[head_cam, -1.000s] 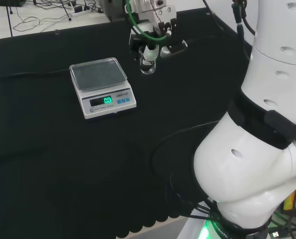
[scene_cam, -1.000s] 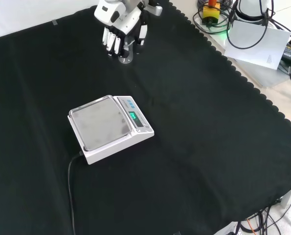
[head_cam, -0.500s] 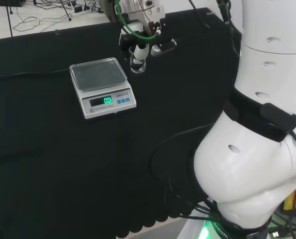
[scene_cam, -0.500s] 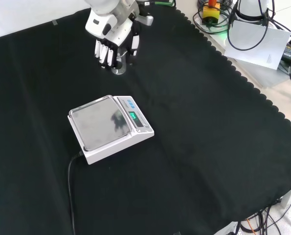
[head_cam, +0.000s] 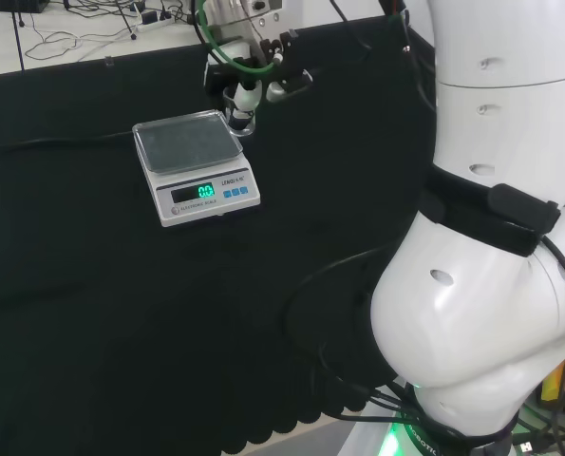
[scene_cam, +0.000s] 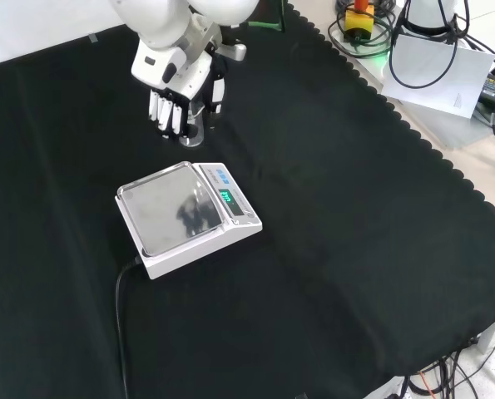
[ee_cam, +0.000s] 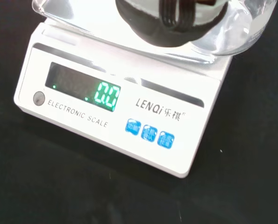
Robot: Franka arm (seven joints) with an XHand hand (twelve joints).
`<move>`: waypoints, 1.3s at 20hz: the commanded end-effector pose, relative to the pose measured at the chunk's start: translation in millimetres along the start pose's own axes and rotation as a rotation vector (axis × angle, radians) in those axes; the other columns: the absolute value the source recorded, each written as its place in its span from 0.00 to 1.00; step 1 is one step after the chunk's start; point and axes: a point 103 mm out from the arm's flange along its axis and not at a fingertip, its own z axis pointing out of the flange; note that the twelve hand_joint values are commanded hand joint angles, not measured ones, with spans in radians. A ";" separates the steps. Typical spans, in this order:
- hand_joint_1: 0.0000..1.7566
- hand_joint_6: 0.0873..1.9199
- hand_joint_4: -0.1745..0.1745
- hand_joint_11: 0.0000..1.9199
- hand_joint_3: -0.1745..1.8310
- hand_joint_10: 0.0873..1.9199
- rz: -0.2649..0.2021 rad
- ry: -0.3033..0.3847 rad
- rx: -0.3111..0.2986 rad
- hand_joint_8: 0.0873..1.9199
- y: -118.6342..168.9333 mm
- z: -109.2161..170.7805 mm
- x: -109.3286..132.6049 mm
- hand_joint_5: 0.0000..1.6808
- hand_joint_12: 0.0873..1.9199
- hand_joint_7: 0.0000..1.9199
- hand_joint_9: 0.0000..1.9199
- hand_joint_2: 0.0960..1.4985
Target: Put the beaker on the electronic balance.
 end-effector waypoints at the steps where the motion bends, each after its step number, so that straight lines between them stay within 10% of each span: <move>1: 0.85 0.65 0.00 0.34 0.09 0.60 -0.066 -0.026 0.041 0.54 40.3 -3.0 22.6 0.47 0.78 0.40 0.55 0.75; 26: 0.85 0.64 0.00 0.35 0.09 0.59 -0.143 0.013 0.038 0.53 78.9 10.3 12.1 0.47 0.77 0.40 0.55 0.75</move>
